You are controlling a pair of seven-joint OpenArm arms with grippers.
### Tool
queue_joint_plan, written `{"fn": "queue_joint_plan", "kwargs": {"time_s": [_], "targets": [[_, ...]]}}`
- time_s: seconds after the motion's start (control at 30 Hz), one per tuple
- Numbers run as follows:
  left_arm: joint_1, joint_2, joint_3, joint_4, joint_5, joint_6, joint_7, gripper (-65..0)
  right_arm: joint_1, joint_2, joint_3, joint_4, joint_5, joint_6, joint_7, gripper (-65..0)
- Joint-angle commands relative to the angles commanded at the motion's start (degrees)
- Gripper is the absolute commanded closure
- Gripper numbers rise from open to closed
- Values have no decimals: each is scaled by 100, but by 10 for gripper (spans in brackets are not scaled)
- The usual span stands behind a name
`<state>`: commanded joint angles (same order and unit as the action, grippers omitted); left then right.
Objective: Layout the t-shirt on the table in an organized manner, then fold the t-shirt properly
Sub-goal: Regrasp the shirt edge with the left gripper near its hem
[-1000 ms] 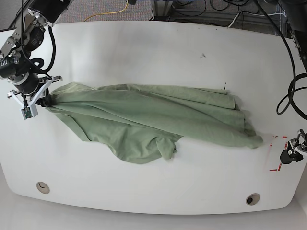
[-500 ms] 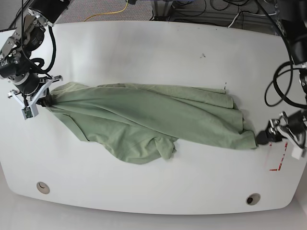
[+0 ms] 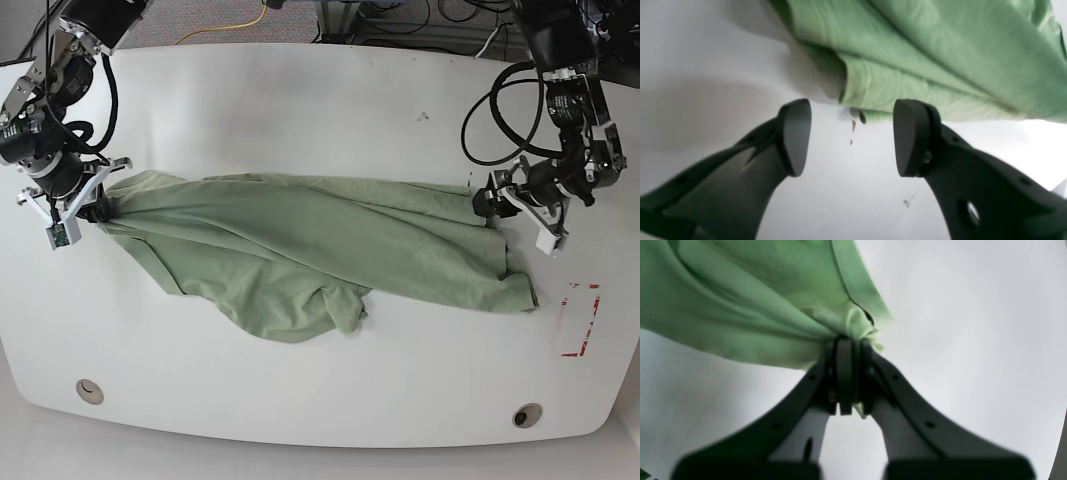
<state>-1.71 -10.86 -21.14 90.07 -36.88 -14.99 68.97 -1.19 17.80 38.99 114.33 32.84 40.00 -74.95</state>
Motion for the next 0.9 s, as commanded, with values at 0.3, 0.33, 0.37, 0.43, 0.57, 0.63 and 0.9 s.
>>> {"fn": "queue_joint_plan", "kwargs": {"time_s": [0.3, 0.33, 0.37, 0.43, 0.57, 0.63, 0.9], "targets": [[-26, 255, 396, -44, 695, -9, -413, -361, 0, 0, 0, 0, 0, 0, 0, 0], [-18, 246, 448, -44, 695, -9, -457, -361, 0, 0, 0, 0, 0, 0, 0, 0], [-9, 246, 580, -79, 695, -9, -536, -361, 0, 0, 0, 0, 0, 0, 0, 0], [-18, 246, 703, -202, 677, -9, -607, -361, 0, 0, 0, 0, 0, 0, 0, 0], [-44, 255, 835, -571, 677, -9, -791, -361, 0, 0, 9, 0, 0, 0, 0, 0], [-123, 255, 853, -712, 677, -9, -826, -361, 0, 0, 9, 0, 0, 0, 0, 0], [-290, 255, 853, -905, 677, -9, -835, -358, 0, 0, 26, 0, 0, 0, 0, 0]]}}
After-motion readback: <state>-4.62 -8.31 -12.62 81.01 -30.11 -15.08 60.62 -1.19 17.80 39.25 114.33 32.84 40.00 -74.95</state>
